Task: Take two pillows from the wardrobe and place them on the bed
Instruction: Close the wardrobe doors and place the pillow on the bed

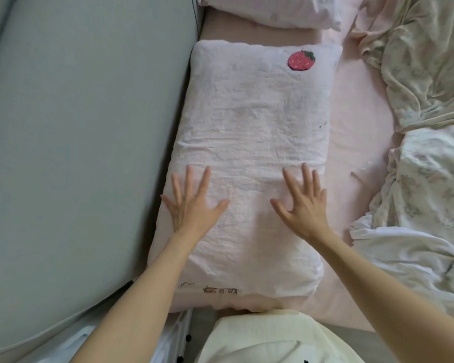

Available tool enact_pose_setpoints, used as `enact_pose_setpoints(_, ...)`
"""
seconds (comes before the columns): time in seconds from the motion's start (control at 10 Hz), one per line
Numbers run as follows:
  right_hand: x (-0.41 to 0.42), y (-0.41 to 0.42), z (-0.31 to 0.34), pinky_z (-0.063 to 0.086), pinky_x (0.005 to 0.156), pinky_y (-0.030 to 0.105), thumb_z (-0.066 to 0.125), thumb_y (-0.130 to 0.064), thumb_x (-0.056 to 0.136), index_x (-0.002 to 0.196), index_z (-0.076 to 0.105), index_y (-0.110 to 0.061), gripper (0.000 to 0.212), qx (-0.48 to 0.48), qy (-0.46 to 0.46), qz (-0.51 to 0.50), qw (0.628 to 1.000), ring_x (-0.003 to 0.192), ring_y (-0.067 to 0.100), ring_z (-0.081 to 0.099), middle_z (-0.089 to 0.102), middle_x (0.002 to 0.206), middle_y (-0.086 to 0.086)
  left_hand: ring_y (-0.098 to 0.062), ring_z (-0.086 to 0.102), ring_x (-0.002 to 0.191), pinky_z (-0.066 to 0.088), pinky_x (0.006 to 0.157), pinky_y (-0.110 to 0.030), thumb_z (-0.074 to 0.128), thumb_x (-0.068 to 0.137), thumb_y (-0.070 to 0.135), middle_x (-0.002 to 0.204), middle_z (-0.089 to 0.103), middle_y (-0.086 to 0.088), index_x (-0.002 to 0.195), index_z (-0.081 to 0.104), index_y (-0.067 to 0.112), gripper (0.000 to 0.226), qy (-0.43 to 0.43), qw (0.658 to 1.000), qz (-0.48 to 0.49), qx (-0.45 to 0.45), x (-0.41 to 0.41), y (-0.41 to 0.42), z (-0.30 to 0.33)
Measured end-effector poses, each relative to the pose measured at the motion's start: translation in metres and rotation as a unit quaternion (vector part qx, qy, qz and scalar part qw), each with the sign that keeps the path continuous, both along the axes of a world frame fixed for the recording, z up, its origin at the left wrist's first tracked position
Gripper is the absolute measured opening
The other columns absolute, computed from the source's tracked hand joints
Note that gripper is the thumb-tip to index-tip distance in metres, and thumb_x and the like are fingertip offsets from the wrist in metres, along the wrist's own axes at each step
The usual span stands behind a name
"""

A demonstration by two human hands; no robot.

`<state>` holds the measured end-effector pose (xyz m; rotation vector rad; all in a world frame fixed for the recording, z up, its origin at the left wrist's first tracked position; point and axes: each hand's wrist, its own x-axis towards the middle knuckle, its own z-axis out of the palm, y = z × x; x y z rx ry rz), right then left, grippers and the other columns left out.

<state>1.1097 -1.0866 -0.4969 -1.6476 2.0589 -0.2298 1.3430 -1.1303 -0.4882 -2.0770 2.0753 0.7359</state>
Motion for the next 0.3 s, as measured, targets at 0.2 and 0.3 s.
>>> enact_pose_setpoints(0.2, 0.009, 0.03, -0.011, 0.015, 0.111, 0.059, 0.049, -0.042, 0.09, 0.144, 0.007, -0.037, 0.068, 0.166, -0.053, -0.018, 0.985, 0.142, 0.032, -0.012, -0.012, 0.156, 0.0, -0.028, -0.036, 0.133, -0.009, 0.103, -0.071, 0.031, 0.061, 0.09, 0.15, -0.031, 0.005, 0.136, -0.01, 0.051, 0.094, -0.033, 0.995, -0.035, 0.09, 0.002, 0.016, -0.033)
enact_pose_setpoints(0.3, 0.0, 0.006, 0.025, 0.027, 0.109, 0.05, 0.052, -0.027, 0.091, 0.136, 0.039, -0.017, 0.048, 0.115, -0.134, -0.102, 0.979, 0.135, 0.033, 0.028, 0.034, 0.147, 0.009, -0.028, -0.035, 0.134, -0.007, 0.102, -0.071, 0.036, 0.059, 0.089, 0.151, -0.031, 0.006, 0.137, -0.008, 0.052, 0.096, -0.024, 0.994, -0.026, 0.101, 0.0, 0.006, -0.034)
